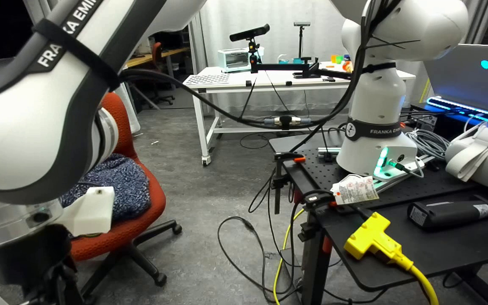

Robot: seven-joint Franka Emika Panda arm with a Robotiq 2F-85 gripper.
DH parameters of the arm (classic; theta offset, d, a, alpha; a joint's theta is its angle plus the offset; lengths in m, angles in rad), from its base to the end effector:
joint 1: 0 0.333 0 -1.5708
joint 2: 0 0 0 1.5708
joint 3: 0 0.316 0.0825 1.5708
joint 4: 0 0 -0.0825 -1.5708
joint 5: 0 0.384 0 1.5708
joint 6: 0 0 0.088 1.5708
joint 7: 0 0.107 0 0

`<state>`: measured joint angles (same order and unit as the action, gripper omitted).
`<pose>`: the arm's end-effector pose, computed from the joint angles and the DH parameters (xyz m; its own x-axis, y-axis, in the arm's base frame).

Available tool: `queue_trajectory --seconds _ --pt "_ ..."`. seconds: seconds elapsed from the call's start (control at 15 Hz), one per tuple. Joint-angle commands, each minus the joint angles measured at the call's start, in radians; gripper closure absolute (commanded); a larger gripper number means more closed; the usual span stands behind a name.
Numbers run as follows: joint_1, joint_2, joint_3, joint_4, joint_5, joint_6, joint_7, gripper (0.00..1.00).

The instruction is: Open and close the top drawer of the kitchen unit

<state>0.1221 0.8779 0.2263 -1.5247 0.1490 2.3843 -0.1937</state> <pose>0.6698 0.2194 0.1466 0.9391 0.3428 0.0231 0.3359 -0.9020 -0.2712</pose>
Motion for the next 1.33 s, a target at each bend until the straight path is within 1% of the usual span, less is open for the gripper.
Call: queue_trajectory --seconds 0.0,0.2,0.33,0.53,0.93,1.27 --pt "-0.075 0.046 0.081 0.003 0.089 0.053 -0.068 0.00" --pt "-0.112 0.074 0.115 0.000 0.139 0.080 -0.098 0.00" --pt "-0.122 0.083 0.116 -0.008 0.145 0.092 -0.102 0.00" --pt "-0.112 0.091 0.099 -0.013 0.122 0.092 -0.088 0.00" --pt "-0.085 0.121 0.100 0.005 0.104 0.076 -0.087 0.00" --pt "-0.054 0.111 0.061 -0.010 0.057 0.070 -0.060 0.00"
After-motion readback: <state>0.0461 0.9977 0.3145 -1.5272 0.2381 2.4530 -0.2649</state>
